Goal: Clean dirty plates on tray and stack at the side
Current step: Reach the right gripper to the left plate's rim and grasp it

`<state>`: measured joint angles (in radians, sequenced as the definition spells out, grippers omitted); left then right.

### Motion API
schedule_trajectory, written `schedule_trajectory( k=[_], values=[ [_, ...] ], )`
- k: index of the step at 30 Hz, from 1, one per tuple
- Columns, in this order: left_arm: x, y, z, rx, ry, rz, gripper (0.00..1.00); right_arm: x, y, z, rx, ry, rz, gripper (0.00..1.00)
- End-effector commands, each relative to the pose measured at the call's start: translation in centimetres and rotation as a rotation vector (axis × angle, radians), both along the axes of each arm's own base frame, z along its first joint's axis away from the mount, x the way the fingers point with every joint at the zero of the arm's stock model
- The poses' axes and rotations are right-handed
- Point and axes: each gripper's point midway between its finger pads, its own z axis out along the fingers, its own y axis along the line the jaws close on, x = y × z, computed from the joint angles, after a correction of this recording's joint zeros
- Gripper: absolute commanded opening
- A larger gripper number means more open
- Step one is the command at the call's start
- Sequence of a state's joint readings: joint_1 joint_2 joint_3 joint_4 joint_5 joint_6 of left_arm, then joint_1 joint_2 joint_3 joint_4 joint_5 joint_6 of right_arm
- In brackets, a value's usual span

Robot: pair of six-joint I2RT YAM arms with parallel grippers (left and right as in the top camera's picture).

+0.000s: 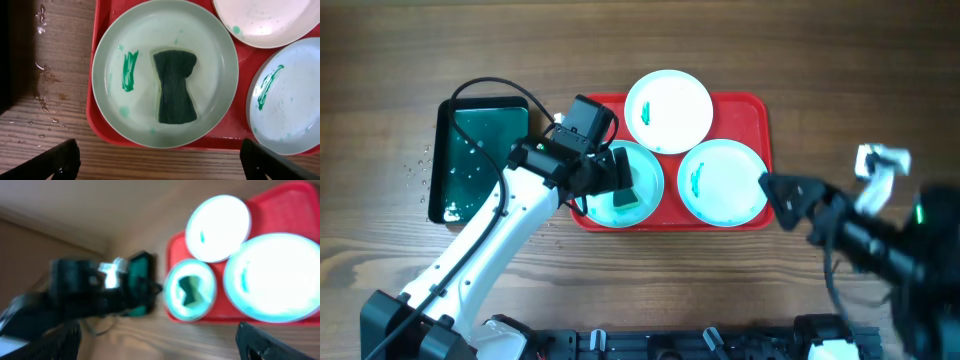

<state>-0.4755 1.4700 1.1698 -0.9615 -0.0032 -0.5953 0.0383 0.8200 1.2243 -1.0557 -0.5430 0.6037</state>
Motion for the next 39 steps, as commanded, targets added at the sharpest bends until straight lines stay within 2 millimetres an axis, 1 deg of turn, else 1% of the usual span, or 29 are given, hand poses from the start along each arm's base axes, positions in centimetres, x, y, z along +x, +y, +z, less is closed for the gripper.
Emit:
schedule_trajectory(
  k=[1, 3, 5, 6, 7, 9, 10, 12, 13, 14, 15, 16, 18, 19, 20, 21, 22, 23, 27, 29, 31, 33, 36, 39],
  values=[
    [0.1, 0.3, -0.4, 0.018, 0.001, -0.005, 1.00, 4.4, 0.4, -2.0, -0.112, 0.068, 0.117, 1.00],
    [0.1, 0.3, -0.4, 0.018, 0.001, -0.005, 1.00, 5.7, 2.9, -2.9, -0.087, 0.054, 0.271, 1.00],
    [0.1, 0.3, -0.4, 0.017, -0.002, -0.005, 1.00, 6.7, 4.6, -4.6, -0.118, 0.074, 0.349, 0.99],
    [0.2, 0.2, -0.4, 0.017, -0.002, -0.005, 1.00, 7.2, 5.5, -5.8, -0.152, 0.095, 0.375, 1.00],
    [0.2, 0.2, -0.4, 0.017, -0.003, -0.005, 1.00, 7.9, 6.1, -7.3, -0.198, 0.127, 0.371, 1.00],
    [0.3, 0.2, -0.6, 0.019, 0.002, -0.005, 1.00, 10.0, 6.2, -9.9, -0.280, 0.202, 0.254, 0.95],
    [0.3, 0.2, -1.0, 0.025, 0.013, -0.005, 1.00, 11.6, 6.5, -11.6, -0.303, 0.249, 0.162, 0.95],
    [0.3, 0.2, -1.5, 0.032, 0.027, -0.005, 1.00, 12.7, 7.9, -12.8, -0.297, 0.248, 0.191, 0.96],
    [0.3, 0.2, -1.7, 0.035, 0.034, -0.005, 1.00, 13.0, 8.9, -13.4, -0.299, 0.229, 0.246, 0.95],
    [0.3, 0.2, -2.2, 0.042, 0.047, -0.005, 1.00, 13.2, 10.5, -14.1, -0.303, 0.195, 0.333, 0.94],
    [0.3, 0.2, -2.4, 0.046, 0.054, -0.005, 1.00, 13.3, 11.5, -14.8, -0.306, 0.184, 0.384, 0.94],
    [0.2, 0.2, -2.8, 0.051, 0.064, -0.005, 1.00, 13.4, 12.3, -16.2, -0.326, 0.196, 0.417, 0.88],
    [0.3, 0.2, -3.2, 0.058, 0.077, -0.006, 1.00, 13.8, 12.6, -18.8, -0.364, 0.254, 0.403, 0.87],
    [0.3, 0.2, -3.5, 0.061, 0.083, -0.006, 1.00, 13.8, 12.8, -19.8, -0.365, 0.278, 0.400, 0.87],
    [0.4, 0.2, -3.7, 0.062, 0.085, -0.006, 1.00, 14.0, 13.0, -21.0, -0.371, 0.299, 0.407, 0.78],
    [0.4, 0.1, -3.9, 0.064, 0.089, -0.006, 1.00, 14.0, 13.2, -21.9, -0.378, 0.316, 0.412, 0.53],
    [0.5, 0.1, -4.2, 0.066, 0.092, -0.006, 1.00, 14.2, 13.4, -23.3, -0.387, 0.337, 0.416, 0.38],
    [0.6, 0.0, -4.4, 0.068, 0.097, -0.006, 1.00, 14.4, 13.5, -24.3, -0.396, 0.349, 0.418, 0.37],
    [0.6, 0.0, -4.7, 0.071, 0.103, -0.006, 1.00, 15.0, 14.0, -26.4, -0.434, 0.329, 0.460, 0.38],
    [0.8, -0.1, -4.6, 0.067, 0.097, -0.006, 1.00, 15.0, 14.5, -26.9, -0.442, 0.313, 0.482, 0.39],
    [0.9, -0.2, -4.6, 0.064, 0.089, -0.005, 1.00, 15.2, 14.9, -27.6, -0.457, 0.307, 0.489, 0.43],
    [1.1, -0.2, -4.6, 0.060, 0.083, -0.005, 1.00, 15.0, 15.1, -28.8, -0.484, 0.319, 0.494, 0.43],
    [1.1, -0.2, -4.6, 0.061, 0.084, -0.005, 1.00, 14.8, 14.9, -30.2, -0.526, 0.339, 0.488, 0.43],
    [1.1, -0.2, -4.6, 0.061, 0.084, -0.005, 1.00, 14.8, 14.9, -30.7, -0.530, 0.349, 0.490, 0.43]
  ],
)
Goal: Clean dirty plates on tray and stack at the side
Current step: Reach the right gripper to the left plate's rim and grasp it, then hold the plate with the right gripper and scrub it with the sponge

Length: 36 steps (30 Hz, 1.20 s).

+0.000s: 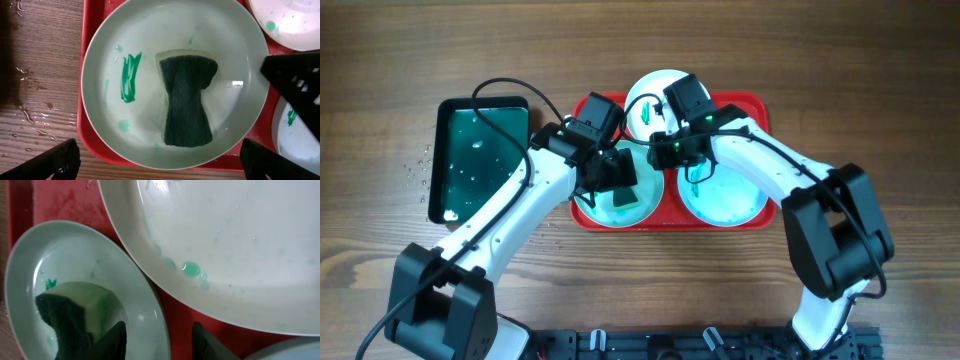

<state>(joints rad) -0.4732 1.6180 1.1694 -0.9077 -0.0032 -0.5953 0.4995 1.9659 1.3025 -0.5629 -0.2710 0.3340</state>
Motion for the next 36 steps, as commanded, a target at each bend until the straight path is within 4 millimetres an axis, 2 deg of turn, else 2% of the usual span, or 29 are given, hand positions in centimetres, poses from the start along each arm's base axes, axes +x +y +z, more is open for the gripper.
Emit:
schedule_trajectory(
  k=[1, 4, 11, 15, 19, 24, 28, 32, 34, 36],
  values=[
    [0.0, 0.2, -0.4, 0.017, 0.000, -0.008, 1.00, 0.3, -0.2, -1.4, -0.047, -0.006, 0.012, 0.43],
    [0.0, 0.2, -0.4, 0.017, 0.000, -0.008, 1.00, 0.4, -0.5, -2.1, -0.066, 0.001, 0.006, 0.40],
    [-0.1, 0.3, -0.5, 0.019, 0.003, -0.008, 1.00, 0.4, -0.6, -2.8, -0.080, 0.008, 0.003, 0.18],
    [-0.7, 0.8, -1.4, 0.032, 0.026, -0.006, 0.97, 0.4, -0.6, -2.8, -0.077, 0.015, -0.015, 0.05],
    [-0.9, 2.2, -2.2, 0.017, 0.062, 0.077, 0.96, 0.3, -0.6, -2.8, -0.073, 0.019, -0.020, 0.04],
    [-0.5, 2.4, -2.1, -0.106, 0.108, 0.118, 0.97, 0.4, -0.6, -2.7, -0.072, 0.016, -0.020, 0.04],
    [0.0, 0.3, -2.2, -0.193, 0.071, -0.025, 0.99, 0.5, -0.5, -2.7, -0.070, 0.012, -0.018, 0.04],
    [-0.1, -0.1, -3.4, -0.197, 0.069, -0.028, 0.99, 0.3, -0.3, -2.7, -0.056, 0.021, -0.011, 0.04],
    [-0.1, -0.1, -4.1, -0.195, 0.084, -0.020, 0.95, 0.2, -0.1, -2.6, -0.048, 0.025, -0.009, 0.04],
    [0.3, -0.4, -5.3, -0.194, 0.091, -0.029, 0.85, 0.2, -0.1, -2.6, -0.048, 0.024, -0.009, 0.04]
  ],
)
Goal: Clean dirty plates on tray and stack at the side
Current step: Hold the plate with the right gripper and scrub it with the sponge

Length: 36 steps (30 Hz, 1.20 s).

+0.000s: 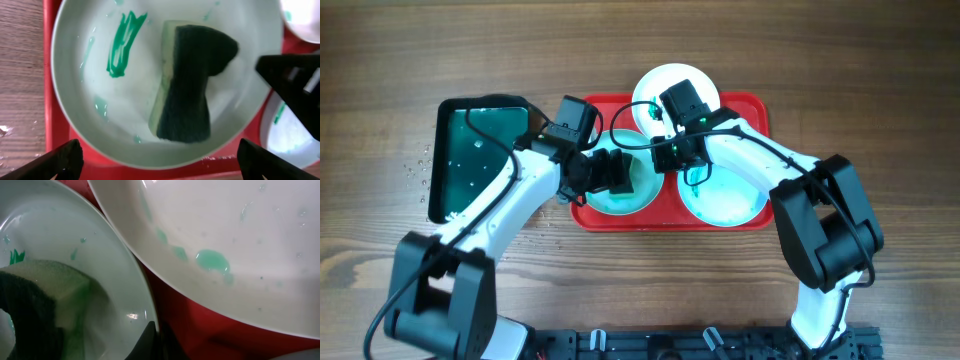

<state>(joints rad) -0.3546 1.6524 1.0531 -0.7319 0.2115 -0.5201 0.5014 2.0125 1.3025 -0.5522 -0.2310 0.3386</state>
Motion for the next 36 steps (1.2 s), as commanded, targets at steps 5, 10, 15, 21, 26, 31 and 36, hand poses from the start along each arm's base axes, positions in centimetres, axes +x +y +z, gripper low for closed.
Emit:
schedule_trajectory(
  k=[5, 10, 15, 21, 26, 31, 36],
  values=[
    [1.4, -1.2, -3.6, -0.020, 0.000, -0.054, 0.38, 0.0, 0.4, -0.6, 0.001, 0.011, 0.006, 0.04],
    [2.1, -1.8, -3.6, -0.047, -0.026, -0.059, 0.15, 0.1, 0.4, -0.6, 0.000, 0.008, 0.010, 0.05],
    [2.3, -2.7, -3.2, -0.098, -0.033, -0.072, 0.26, 0.1, 0.5, -0.6, -0.002, 0.001, 0.028, 0.05],
    [3.4, -3.3, -3.2, -0.109, -0.088, -0.103, 0.33, 0.1, 0.5, -0.6, -0.002, 0.001, 0.028, 0.05],
    [3.2, -3.4, -4.6, -0.100, -0.064, -0.107, 0.26, 0.1, 0.4, -0.6, -0.002, 0.002, 0.028, 0.05],
    [3.9, -2.0, -5.1, -0.013, -0.089, -0.081, 0.06, 0.1, 0.4, -0.6, -0.002, 0.002, 0.030, 0.05],
    [4.8, 2.2, -5.6, 0.223, -0.136, -0.019, 0.04, 0.1, 0.4, -0.6, -0.003, 0.001, 0.030, 0.05]
  ],
)
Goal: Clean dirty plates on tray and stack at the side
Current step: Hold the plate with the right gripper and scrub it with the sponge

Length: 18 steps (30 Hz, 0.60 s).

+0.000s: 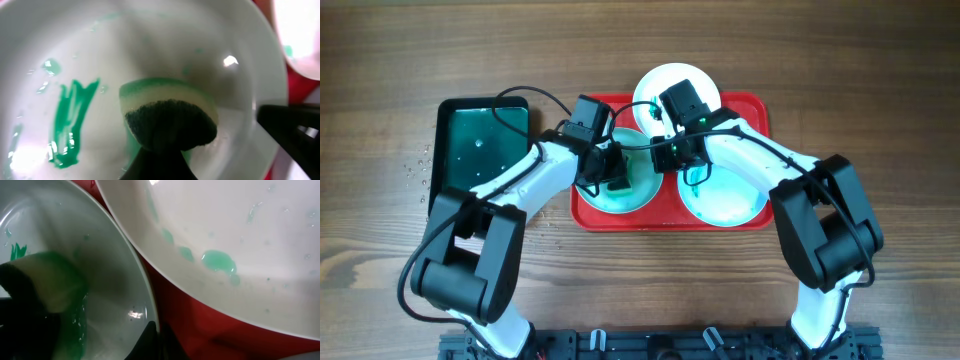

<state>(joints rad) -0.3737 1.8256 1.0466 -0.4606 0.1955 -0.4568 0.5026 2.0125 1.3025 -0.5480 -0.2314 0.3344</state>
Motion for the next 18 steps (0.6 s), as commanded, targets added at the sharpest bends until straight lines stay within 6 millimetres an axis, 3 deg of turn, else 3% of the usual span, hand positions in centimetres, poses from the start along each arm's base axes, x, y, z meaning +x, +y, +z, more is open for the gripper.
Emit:
schedule_trajectory(
  k=[1, 5, 11, 13, 18],
  values=[
    [0.8, 5.1, -1.3, 0.274, -0.048, 0.082, 0.04, 0.0, 0.4, -0.7, -0.004, 0.005, 0.025, 0.05],
    [1.7, 7.6, 0.6, 0.403, -0.124, 0.134, 0.04, 0.0, 0.4, -0.7, -0.004, 0.005, 0.026, 0.05],
    [2.7, 7.9, 4.4, 0.389, -0.233, 0.169, 0.04, 0.0, 0.4, -0.6, -0.004, 0.005, 0.025, 0.05],
    [2.7, 6.5, 5.6, 0.304, -0.252, 0.151, 0.04, 0.1, 0.4, -0.6, -0.004, 0.004, 0.026, 0.05],
    [2.6, 0.9, 5.8, 0.015, -0.213, 0.037, 0.04, 0.1, 0.4, -0.6, -0.002, 0.001, 0.025, 0.05]
  ],
)
